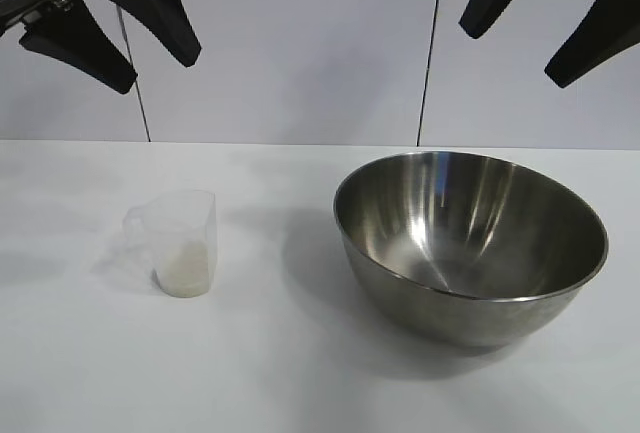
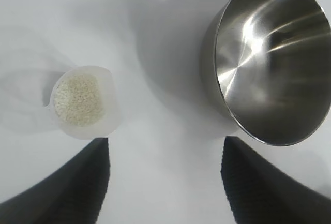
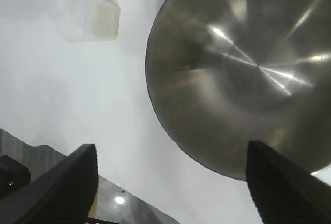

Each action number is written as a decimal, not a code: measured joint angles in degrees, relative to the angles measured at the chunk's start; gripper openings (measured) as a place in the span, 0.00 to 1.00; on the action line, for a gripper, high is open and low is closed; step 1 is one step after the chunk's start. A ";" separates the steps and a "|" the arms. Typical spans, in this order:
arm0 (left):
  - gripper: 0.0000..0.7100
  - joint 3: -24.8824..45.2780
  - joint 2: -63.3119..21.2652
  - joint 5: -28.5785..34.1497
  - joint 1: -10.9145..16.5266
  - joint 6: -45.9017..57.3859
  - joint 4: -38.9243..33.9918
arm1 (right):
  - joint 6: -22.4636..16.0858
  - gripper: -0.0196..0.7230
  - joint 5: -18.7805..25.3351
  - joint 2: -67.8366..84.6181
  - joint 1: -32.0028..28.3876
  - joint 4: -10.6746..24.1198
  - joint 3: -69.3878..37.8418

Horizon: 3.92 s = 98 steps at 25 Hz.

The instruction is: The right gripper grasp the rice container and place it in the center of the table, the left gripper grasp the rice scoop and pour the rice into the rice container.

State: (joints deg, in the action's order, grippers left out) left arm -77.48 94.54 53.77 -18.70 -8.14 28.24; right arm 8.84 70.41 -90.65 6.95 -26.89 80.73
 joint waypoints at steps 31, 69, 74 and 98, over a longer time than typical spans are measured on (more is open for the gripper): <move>0.65 0.00 0.00 -0.05 0.00 0.00 0.00 | 0.22 0.76 0.10 0.00 0.00 4.04 0.00; 0.65 0.00 0.00 -2.56 0.00 -1.01 0.00 | -5.03 0.76 -7.62 -19.39 -6.36 18.80 0.00; 0.65 0.00 0.00 -3.00 0.00 -1.01 0.00 | -4.49 0.76 -11.06 -23.76 -6.36 16.78 0.00; 0.65 0.00 0.00 -5.44 0.00 -1.01 0.00 | 0.92 0.04 -14.44 -28.50 -3.34 11.06 0.00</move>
State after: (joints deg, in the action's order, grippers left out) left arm -77.48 94.54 48.33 -18.70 -9.15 28.24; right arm 9.76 55.97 -119.15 3.61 -15.83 80.73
